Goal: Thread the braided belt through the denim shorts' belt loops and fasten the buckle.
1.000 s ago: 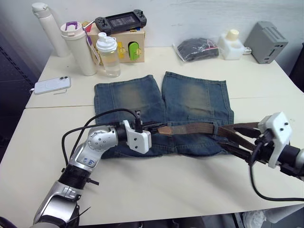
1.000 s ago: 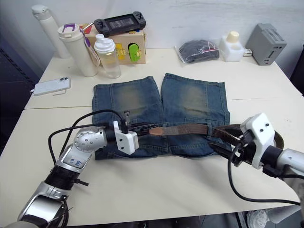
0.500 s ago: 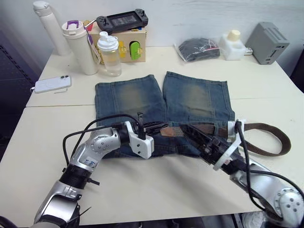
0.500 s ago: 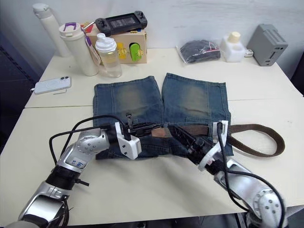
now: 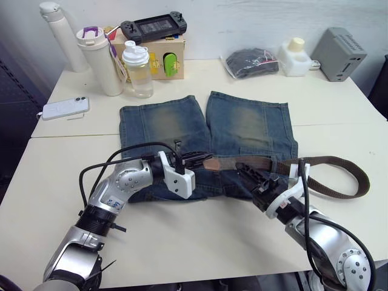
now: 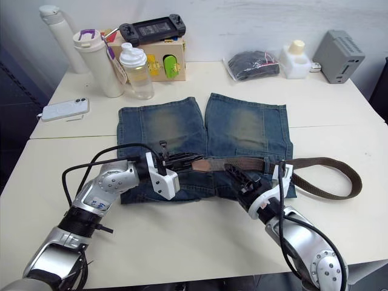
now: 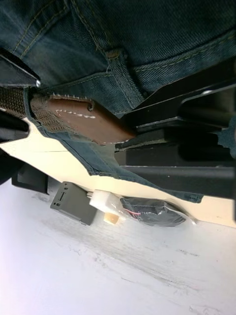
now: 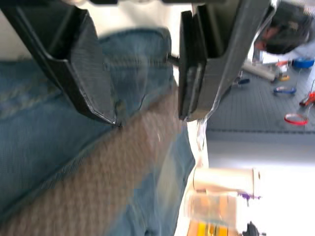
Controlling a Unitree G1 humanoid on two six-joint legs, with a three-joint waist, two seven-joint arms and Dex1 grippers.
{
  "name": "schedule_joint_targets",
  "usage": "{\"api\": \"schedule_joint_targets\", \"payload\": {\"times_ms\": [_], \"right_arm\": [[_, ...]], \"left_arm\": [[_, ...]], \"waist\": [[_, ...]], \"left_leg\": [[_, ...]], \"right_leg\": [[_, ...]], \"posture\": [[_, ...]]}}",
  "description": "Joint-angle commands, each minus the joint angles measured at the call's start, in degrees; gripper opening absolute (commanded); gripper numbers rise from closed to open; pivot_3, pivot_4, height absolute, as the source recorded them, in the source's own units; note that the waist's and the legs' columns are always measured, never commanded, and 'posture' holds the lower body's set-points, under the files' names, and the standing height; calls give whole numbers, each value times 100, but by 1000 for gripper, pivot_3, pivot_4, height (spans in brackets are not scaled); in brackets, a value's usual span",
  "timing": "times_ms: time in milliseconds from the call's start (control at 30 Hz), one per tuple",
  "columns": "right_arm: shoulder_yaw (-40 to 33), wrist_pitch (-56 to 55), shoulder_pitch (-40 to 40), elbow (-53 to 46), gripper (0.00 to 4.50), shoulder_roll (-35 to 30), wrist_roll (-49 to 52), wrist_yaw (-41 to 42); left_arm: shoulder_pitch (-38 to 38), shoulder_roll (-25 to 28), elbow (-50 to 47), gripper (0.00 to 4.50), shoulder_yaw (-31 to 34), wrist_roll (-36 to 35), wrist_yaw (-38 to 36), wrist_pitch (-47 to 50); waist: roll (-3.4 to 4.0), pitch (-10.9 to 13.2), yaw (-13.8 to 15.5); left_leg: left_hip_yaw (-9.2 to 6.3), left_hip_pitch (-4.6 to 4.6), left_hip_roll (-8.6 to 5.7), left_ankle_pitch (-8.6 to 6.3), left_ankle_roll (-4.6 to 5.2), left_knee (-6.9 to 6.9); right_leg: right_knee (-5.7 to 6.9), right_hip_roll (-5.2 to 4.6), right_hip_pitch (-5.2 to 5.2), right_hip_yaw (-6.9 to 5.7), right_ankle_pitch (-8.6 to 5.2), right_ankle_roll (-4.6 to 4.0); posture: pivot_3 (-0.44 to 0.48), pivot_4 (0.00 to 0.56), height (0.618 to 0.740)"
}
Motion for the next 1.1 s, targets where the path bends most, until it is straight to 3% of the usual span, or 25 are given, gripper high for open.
{"api": "schedule_joint_targets", "payload": {"times_ms": [33,933,1033,1100], "right_arm": [[58,-54,15,-325,2521,44,134,34],[-129,-611,-284,265,2521,450,10,69],[-114,-620,-330,272,1654,479,-16,78],[-109,-608,-345,285,614,487,-22,92]], "left_arm": [[-70,20,-63,0,-7,-14,92,-111],[5,42,-242,0,21,-302,-10,60],[-21,43,-218,0,17,-293,-9,48],[-37,46,-219,0,3,-255,-8,35]], "waist": [[0,0,-6],[1,0,-29],[1,0,-44],[1,0,-57]], "left_leg": [[0,-1,0,0,0,-1],[3,-2,0,0,0,-3],[3,-2,0,0,0,-3],[3,-2,0,0,0,-3]], "right_leg": [[0,-1,-2,0,0,0],[1,-1,-6,3,0,0],[2,-2,-7,3,0,0],[2,-2,-7,3,0,0]], "posture": [[0,150,690],[0,150,690],[0,150,690],[0,150,690]]}}
